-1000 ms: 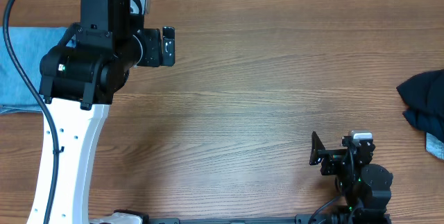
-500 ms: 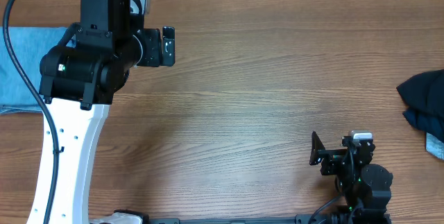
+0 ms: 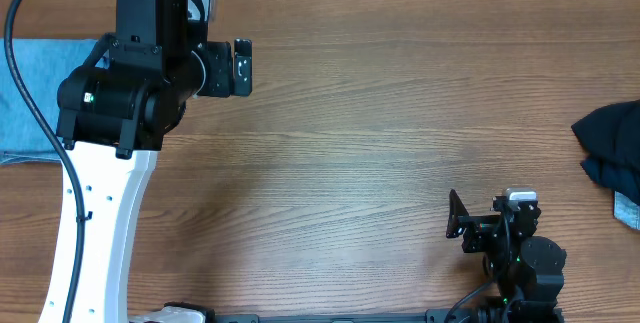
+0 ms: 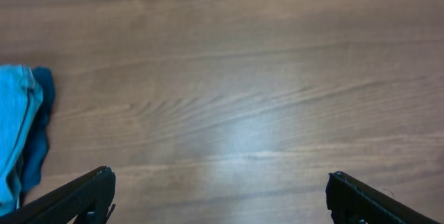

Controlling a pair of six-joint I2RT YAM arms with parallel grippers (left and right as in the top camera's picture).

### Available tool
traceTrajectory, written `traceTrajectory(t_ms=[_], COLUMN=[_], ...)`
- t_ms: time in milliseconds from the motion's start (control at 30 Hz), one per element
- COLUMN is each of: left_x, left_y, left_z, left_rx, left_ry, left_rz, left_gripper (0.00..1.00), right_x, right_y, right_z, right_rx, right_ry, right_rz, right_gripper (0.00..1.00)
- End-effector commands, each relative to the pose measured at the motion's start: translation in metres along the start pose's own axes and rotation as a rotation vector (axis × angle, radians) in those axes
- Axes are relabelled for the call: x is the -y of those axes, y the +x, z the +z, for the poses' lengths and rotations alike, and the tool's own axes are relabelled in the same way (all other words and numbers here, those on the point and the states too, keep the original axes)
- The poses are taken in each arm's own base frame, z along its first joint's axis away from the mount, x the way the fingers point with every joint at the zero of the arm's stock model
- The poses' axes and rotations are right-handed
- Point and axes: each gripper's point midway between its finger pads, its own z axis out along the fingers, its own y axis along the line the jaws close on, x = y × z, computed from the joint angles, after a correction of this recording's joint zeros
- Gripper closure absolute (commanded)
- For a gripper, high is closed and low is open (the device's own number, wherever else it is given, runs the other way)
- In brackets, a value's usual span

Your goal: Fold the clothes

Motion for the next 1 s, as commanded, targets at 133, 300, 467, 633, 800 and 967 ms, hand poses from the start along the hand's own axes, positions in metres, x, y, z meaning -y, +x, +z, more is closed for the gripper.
traceTrajectory(t_ms=[133, 300, 467, 633, 800, 967], left_x=[0.019, 0.018, -0.003, -0.013, -0.009, -0.006], left_y=[-0.038, -0.039, 0.004, 0.066, 0.128, 0.176], left_z=[-0.032, -0.06, -0.059, -0.043, -0.027, -0.008], left_rx=[0.25, 0.418, 0.451, 0.425, 0.42, 0.426], left_ry=[0.087, 0.074, 0.021, 0.014, 0.068, 0.103], left_rz=[0.249, 0.321, 0.353, 0.337, 0.347, 0.355], left_gripper=[0.0, 0.0, 0.0, 0.0, 0.0, 0.0], right_x=[-0.001, -0.001, -0.001, -0.001, -0.001, -0.001], right_y=[0.003, 0.003, 0.003, 0.003, 0.003, 0.002], right_z=[0.001, 0.001, 0.001, 0.001, 0.001, 0.001], right_rx=[0.002, 0.002, 0.002, 0.002, 0.002, 0.003], right_ry=[-0.007, -0.007, -0.007, -0.007, -0.007, -0.007], right_rz=[0.0, 0.0, 0.0, 0.001, 0.0, 0.0], right_gripper=[0.0, 0.0, 0.0, 0.0, 0.0, 0.0])
